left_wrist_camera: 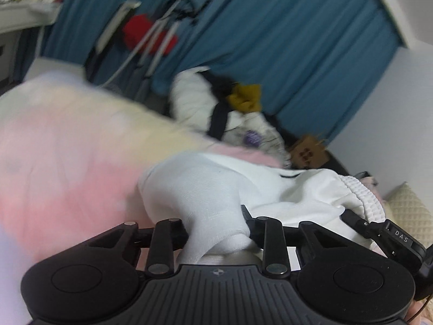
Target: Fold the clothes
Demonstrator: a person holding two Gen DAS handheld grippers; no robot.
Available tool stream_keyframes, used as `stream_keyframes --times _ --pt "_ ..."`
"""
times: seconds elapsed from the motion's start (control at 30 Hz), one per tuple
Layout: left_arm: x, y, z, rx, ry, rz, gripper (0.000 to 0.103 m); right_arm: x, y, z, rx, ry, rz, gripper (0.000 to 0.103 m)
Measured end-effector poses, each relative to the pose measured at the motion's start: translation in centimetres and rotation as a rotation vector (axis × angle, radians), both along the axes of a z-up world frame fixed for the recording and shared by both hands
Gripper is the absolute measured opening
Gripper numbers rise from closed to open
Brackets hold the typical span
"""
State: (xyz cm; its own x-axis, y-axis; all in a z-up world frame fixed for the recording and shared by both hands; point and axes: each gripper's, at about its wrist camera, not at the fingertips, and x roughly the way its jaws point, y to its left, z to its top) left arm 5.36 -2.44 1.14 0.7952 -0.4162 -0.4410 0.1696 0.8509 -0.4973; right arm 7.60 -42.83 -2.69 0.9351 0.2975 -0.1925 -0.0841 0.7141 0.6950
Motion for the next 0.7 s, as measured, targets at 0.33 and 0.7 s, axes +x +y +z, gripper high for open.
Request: stream_keyframes --times 0.33,0.7 --pt "11.7 -20.7 0.4 0.022 -0.099 -0.168 0.031 -0.5 -12.4 -1.7 0.041 -0.113 -0.350 0.044" --pt "21.8 -36.3 -11.9 0.102 -0.054 -0.331 0.034 0.5 -19.2 -15.4 0.058 0.115 -0.560 0.046"
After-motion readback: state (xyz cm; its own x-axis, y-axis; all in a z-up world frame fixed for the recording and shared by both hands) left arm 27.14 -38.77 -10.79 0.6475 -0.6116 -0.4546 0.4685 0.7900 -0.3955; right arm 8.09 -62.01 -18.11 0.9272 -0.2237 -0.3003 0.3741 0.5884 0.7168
